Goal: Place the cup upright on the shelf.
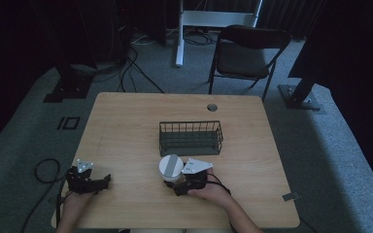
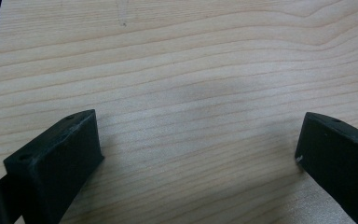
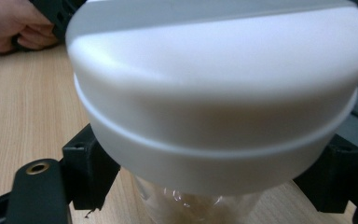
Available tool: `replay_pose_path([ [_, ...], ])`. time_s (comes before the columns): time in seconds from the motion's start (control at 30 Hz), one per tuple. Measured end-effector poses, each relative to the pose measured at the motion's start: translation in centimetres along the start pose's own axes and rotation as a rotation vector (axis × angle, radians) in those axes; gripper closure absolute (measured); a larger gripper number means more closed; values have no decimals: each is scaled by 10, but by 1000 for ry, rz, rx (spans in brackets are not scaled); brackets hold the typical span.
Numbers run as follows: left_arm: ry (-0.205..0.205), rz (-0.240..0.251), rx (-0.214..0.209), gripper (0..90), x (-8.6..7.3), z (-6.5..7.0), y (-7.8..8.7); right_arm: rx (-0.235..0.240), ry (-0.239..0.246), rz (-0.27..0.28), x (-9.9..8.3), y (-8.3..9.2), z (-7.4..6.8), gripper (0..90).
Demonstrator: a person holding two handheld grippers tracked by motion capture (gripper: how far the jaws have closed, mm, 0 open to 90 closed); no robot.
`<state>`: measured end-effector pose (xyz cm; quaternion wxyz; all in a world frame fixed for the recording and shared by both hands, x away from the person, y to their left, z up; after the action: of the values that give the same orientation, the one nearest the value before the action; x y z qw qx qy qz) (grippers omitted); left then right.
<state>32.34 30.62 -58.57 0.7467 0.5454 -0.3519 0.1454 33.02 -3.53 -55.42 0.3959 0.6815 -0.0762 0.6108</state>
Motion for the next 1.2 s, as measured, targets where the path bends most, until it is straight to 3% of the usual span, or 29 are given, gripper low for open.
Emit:
replay_pose_path([
  [0.17, 0, 1, 0, 3, 0, 0, 0, 0, -7, -11, 2, 1, -1, 182],
  [0.4, 0, 0, 0, 2, 0, 0, 0, -35, -19, -4, 9, 5, 4, 183],
  [0.7, 0, 0, 0, 3, 0, 0, 0, -15, -29, 23, 29, 16, 8, 183],
  [1.2, -1, 0, 1, 3, 0, 0, 0, -124, -101, 126, 69, 35, 44, 183],
])
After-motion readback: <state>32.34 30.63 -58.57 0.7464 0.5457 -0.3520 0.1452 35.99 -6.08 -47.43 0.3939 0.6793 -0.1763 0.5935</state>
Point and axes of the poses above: each handheld gripper's, and its own axes: y roughly backward along the jaws, x roughly out of its top, z roughly to its right, the point moved 5 cm from there along -y, roughly forward along the jaws, and after that the axes turned 13 degrees about -x, right-handed, at the moved point
